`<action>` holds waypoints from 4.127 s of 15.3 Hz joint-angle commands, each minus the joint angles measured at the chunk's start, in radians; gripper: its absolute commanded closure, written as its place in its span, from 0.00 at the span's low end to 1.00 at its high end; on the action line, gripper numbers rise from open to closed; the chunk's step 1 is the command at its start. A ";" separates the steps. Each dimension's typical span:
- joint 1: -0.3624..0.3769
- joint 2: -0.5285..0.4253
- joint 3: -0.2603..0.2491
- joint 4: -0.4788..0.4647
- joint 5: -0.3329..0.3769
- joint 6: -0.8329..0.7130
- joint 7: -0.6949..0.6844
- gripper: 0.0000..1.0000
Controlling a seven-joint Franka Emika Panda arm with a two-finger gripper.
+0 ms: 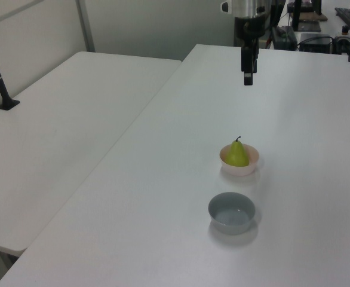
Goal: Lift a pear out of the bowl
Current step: 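Move the open gripper over the pink bowl and lower onto the pear, then close the gripper around the green pear, then lift the pear up out of the pink bowl, then carry the pear away from the pink bowl and lower it to the table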
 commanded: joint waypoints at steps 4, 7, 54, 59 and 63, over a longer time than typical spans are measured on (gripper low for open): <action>0.072 0.130 -0.013 -0.020 -0.036 0.101 0.047 0.00; 0.101 0.214 -0.013 -0.023 -0.113 0.104 0.047 0.00; -0.170 0.162 -0.027 -0.017 -0.188 0.108 -0.178 0.48; -0.226 0.231 -0.027 -0.022 -0.219 0.182 -0.194 0.42; -0.226 0.301 -0.027 -0.026 -0.221 0.223 -0.185 0.38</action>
